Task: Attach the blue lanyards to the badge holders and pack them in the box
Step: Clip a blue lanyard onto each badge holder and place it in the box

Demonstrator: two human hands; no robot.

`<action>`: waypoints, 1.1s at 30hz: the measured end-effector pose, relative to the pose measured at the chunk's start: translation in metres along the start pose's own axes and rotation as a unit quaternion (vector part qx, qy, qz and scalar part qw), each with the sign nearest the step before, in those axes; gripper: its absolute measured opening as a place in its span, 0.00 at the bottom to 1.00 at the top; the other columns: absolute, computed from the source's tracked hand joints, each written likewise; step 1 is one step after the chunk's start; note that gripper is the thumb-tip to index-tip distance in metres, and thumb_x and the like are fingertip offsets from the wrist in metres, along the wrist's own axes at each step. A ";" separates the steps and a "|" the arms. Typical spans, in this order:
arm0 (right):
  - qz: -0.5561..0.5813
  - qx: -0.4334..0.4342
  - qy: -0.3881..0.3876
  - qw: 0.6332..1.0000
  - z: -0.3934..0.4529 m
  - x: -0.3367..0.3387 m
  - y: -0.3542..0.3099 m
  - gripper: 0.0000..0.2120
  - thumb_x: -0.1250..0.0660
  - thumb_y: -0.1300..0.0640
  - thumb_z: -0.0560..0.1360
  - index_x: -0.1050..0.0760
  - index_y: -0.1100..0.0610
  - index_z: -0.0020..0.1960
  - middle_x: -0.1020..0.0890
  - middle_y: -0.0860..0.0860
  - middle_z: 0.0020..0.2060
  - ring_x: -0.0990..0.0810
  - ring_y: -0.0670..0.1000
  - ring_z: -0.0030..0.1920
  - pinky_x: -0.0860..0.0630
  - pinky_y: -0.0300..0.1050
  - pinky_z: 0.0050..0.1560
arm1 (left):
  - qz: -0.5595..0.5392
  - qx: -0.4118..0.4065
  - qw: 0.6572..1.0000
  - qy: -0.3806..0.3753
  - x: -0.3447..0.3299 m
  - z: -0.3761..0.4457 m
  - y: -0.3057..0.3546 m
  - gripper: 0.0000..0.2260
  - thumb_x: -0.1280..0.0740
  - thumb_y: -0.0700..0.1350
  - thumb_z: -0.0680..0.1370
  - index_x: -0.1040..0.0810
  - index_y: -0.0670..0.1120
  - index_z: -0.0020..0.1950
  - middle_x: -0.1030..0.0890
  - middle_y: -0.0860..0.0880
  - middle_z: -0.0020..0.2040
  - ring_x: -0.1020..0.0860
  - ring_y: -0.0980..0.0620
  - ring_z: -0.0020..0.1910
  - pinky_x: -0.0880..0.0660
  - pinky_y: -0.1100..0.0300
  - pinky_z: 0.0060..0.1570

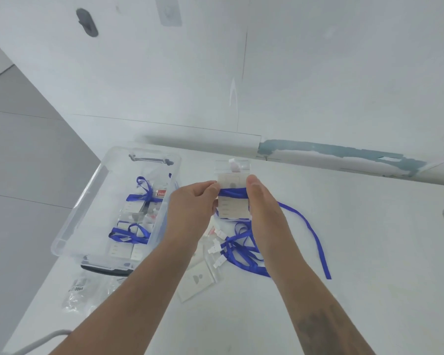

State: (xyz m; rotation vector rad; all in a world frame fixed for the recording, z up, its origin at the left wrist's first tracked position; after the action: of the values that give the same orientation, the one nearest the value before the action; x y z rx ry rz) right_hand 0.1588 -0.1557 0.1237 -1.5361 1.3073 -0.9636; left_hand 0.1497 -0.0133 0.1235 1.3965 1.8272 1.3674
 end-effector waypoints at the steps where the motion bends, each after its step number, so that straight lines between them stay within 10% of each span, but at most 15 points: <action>1: 0.002 -0.004 -0.003 1.000 -0.001 -0.010 0.001 0.20 0.48 0.35 0.79 0.27 0.43 0.61 0.19 0.46 0.52 0.21 0.50 0.56 0.25 0.45 0.54 | 0.000 0.004 1.000 0.002 0.007 0.001 0.001 0.13 0.34 0.48 0.80 0.17 0.56 0.36 0.15 0.56 0.35 0.16 0.50 0.45 0.19 0.52 0.54; 11: -0.003 -0.008 0.002 1.000 0.001 -0.135 0.004 0.28 0.47 0.28 0.70 0.30 0.45 0.61 0.25 0.41 0.58 0.28 0.45 0.62 0.35 0.55 0.72 | -0.042 0.042 0.997 -0.046 0.116 0.040 -0.008 0.22 0.45 0.63 0.81 0.20 0.53 0.39 0.17 0.59 0.35 0.19 0.56 0.46 0.26 0.56 0.61; 20: 0.014 -0.080 0.066 0.994 -0.002 -0.234 0.018 0.15 0.44 0.45 0.82 0.21 0.45 0.44 0.17 0.49 0.45 0.18 0.51 0.52 0.24 0.52 0.63 | -0.004 0.082 0.987 -0.140 0.203 0.085 -0.041 0.22 0.45 0.70 0.76 0.22 0.55 0.41 0.19 0.53 0.51 0.22 0.52 0.53 0.31 0.52 0.67; 26: 0.041 -0.161 0.075 0.983 0.010 -0.245 0.044 0.17 0.45 0.43 0.82 0.22 0.50 0.45 0.17 0.47 0.41 0.19 0.43 0.41 0.26 0.34 0.44 | -0.030 0.136 0.979 -0.149 0.208 0.093 -0.057 0.24 0.49 0.66 0.81 0.25 0.52 0.38 0.20 0.59 0.25 0.22 0.63 0.26 0.32 0.64 0.37; 30: 0.074 -0.215 0.065 0.972 0.021 -0.250 0.061 0.19 0.47 0.37 0.81 0.24 0.46 0.44 0.17 0.42 0.36 0.19 0.41 0.36 0.26 0.31 0.34 | -0.057 0.194 0.970 -0.131 0.203 0.103 -0.078 0.31 0.53 0.70 0.79 0.18 0.50 0.50 0.14 0.52 0.40 0.17 0.54 0.38 0.28 0.62 0.33; 33: 0.095 -0.243 0.068 0.963 0.030 -0.252 0.080 0.24 0.46 0.32 0.77 0.20 0.47 0.50 0.13 0.46 0.43 0.15 0.47 0.44 0.21 0.38 0.40 | -0.061 0.227 0.966 -0.106 0.200 0.107 -0.085 0.33 0.53 0.70 0.79 0.18 0.48 0.51 0.16 0.52 0.34 0.20 0.52 0.36 0.28 0.61 0.31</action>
State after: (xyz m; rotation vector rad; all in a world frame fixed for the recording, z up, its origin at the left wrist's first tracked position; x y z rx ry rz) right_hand 0.1252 0.0924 0.0340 -1.6818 1.8560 -0.6611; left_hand 0.1231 0.2140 0.0440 1.5450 2.1185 0.7289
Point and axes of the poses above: each hand's wrist, its own z-axis towards the middle knuckle, its own x-axis out of the back of the hand, y = z × x, the point moved 6 cm from there along z, towards the middle knuckle
